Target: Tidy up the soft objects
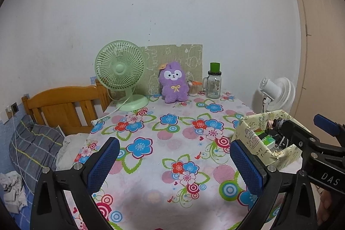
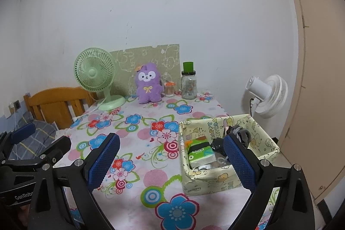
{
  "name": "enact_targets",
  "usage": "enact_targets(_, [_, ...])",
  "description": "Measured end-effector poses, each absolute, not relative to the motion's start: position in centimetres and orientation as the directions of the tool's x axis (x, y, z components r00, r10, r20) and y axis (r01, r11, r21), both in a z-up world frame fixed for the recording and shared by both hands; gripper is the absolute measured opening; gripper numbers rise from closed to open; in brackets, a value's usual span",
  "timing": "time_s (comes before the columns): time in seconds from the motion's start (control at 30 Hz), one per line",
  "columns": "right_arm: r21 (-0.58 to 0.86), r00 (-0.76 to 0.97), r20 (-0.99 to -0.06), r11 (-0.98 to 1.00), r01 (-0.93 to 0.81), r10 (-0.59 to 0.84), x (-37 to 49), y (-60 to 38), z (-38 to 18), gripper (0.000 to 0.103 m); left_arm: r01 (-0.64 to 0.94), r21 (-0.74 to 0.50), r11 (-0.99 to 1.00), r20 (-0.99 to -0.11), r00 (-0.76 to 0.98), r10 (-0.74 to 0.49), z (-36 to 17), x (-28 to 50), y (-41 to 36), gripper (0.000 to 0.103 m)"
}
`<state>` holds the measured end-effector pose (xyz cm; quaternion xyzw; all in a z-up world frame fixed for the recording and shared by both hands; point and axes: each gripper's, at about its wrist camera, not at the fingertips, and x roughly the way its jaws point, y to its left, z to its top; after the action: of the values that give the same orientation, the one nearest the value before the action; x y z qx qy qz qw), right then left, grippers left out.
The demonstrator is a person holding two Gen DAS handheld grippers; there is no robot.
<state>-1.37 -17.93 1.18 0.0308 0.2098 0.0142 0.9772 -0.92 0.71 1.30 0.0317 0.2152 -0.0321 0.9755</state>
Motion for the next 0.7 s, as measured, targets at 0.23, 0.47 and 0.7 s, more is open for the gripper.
enact_targets(0.23, [0.068, 0.914, -0.405, 0.998, -0.013, 0.039, -1.49, -18.1, 1.26, 0.098, 0.077, 0.046, 0.996, -0.42, 0.906, -0.05, 1.34, -0.94, 0.7, 0.103])
enact_targets(0.47, [0.075, 0.915, -0.402, 0.997, -0.011, 0.04, -1.6, -18.35, 1.33, 0.098, 0.073, 0.045, 0.996, -0.418, 0.907, -0.047, 1.38, -1.02, 0.65, 0.103])
enact_targets(0.7, [0.072, 0.916, -0.399, 0.997, -0.013, 0.041, -1.61, -18.34, 1.39, 0.098, 0.076, 0.04, 0.996, -0.418, 0.907, -0.052, 1.51, -1.11, 0.51, 0.103])
